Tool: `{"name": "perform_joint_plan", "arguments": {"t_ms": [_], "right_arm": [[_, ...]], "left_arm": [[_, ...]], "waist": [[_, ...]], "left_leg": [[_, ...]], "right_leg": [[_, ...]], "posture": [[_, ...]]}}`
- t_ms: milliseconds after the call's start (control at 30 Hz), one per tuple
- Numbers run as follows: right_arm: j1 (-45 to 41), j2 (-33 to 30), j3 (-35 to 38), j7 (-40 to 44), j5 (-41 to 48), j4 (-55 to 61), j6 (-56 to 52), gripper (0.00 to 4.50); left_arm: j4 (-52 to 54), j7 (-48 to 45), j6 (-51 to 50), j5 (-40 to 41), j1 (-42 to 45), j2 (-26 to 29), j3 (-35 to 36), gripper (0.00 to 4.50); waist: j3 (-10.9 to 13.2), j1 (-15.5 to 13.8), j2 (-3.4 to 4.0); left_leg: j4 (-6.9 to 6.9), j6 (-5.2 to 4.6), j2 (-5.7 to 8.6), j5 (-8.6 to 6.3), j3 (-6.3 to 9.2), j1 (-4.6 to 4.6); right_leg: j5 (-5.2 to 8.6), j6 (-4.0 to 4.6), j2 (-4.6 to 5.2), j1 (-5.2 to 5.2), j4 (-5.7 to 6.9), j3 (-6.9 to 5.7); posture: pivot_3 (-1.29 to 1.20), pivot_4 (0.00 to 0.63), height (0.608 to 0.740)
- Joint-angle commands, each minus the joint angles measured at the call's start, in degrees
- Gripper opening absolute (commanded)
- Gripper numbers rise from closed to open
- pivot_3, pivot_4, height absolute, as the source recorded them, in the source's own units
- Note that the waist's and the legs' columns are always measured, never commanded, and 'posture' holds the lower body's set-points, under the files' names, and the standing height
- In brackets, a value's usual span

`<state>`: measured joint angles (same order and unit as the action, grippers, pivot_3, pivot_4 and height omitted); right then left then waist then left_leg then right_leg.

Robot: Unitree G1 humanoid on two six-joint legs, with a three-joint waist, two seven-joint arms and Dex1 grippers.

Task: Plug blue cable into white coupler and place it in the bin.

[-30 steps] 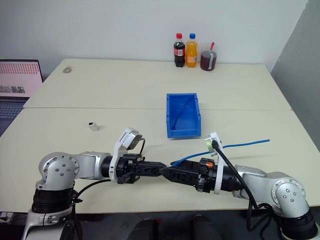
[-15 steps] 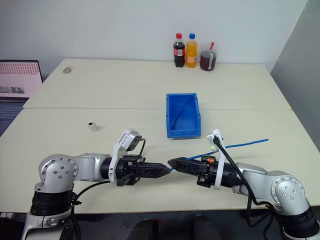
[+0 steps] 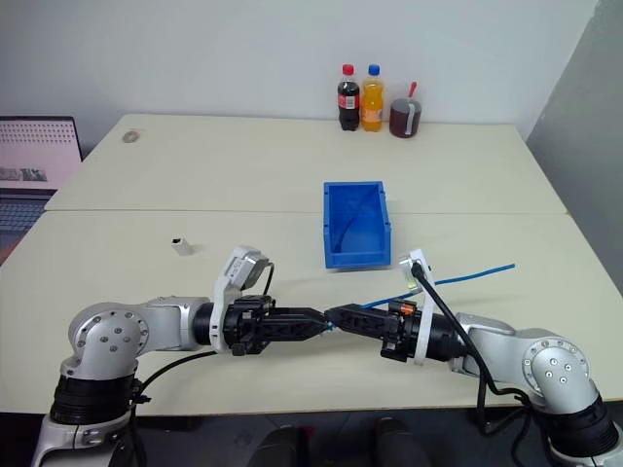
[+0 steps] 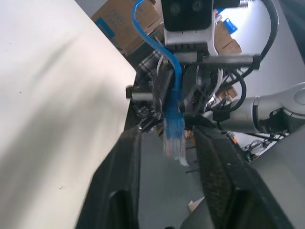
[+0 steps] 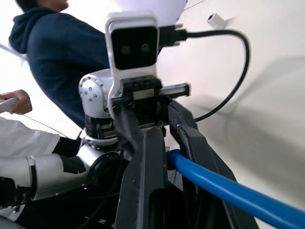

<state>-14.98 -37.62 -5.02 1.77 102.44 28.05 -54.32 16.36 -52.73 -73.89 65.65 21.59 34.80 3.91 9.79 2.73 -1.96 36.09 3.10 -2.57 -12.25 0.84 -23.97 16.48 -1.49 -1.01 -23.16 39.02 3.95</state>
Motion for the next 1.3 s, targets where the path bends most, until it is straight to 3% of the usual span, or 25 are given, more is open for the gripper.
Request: {"name": "perform_joint_plan", "arguments": {"t_ms": [33,167,267,467,600,933,1300], "right_arm": [[-1.7,0.1,0.8,3.1,-2.5,-1.4,-0.1,0.11],[-2.7,0.4,1.2,6.3,-7.1,-3.9,-0.1,0.11],[-3.4,1.2,1.5,8.3,-10.3,-5.5,0.3,0.11],[-4.7,3.3,1.5,11.8,-16.3,-7.6,0.3,0.11],[-6.4,4.8,1.5,13.5,-18.8,-9.2,-0.6,0.11],[-10.8,6.9,3.1,15.8,-25.0,-13.7,-2.1,0.11],[-9.2,7.3,6.7,13.0,-25.2,-11.4,-3.7,0.11]], "left_arm": [[3.3,-4.6,5.7,-4.0,-0.2,4.4,-0.7,2.83],[3.5,-3.2,16.9,-15.8,-2.8,8.4,-2.1,3.71],[2.7,6.6,23.8,-24.9,-6.3,7.1,0.1,4.41],[2.9,36.1,34.2,-44.6,-17.1,-2.6,7.3,4.48],[0.1,47.2,39.7,-53.4,-18.9,-7.4,9.8,4.48],[-18.2,47.9,50.2,-55.9,-7.4,-11.1,10.5,4.48],[-36.5,44.4,58.8,-56.1,2.4,-9.6,10.8,4.48]], "waist": [[0.0,0.0,0.00],[0.0,0.0,0.00],[0.0,-0.1,0.00],[0.0,-0.3,-0.02],[0.1,-1.0,-0.10],[0.0,-1.3,-0.20],[0.0,-1.0,-0.20]], "left_leg": [[-0.01,0.00,0.00,0.00,0.00,0.00],[-0.02,0.00,-0.02,0.00,-0.04,0.02],[-0.03,0.00,-0.03,0.00,-0.04,0.02],[-0.03,0.00,-0.11,-0.01,0.02,-0.02],[0.00,0.00,-0.12,0.00,-0.01,-0.05],[0.15,0.00,0.00,0.00,-0.17,-0.09],[0.10,0.00,-0.02,0.00,-0.18,-0.08]], "right_leg": [[0.00,0.00,0.00,0.00,-0.01,0.00],[0.00,0.01,0.00,-0.03,0.00,0.02],[0.00,0.02,0.02,-0.02,-0.01,0.08],[-0.01,-0.01,0.08,-0.04,-0.03,0.13],[-0.04,-0.04,0.12,-0.04,0.00,0.07],[-0.19,-0.12,0.13,-0.01,-0.03,-0.06],[-0.24,-0.06,0.07,-0.04,0.01,-0.07]], "posture": [[0.00,0.150,0.740],[0.00,0.150,0.740],[0.00,0.150,0.740],[0.00,0.150,0.740],[0.00,0.150,0.740],[0.00,0.150,0.740],[0.00,0.150,0.740]]}}
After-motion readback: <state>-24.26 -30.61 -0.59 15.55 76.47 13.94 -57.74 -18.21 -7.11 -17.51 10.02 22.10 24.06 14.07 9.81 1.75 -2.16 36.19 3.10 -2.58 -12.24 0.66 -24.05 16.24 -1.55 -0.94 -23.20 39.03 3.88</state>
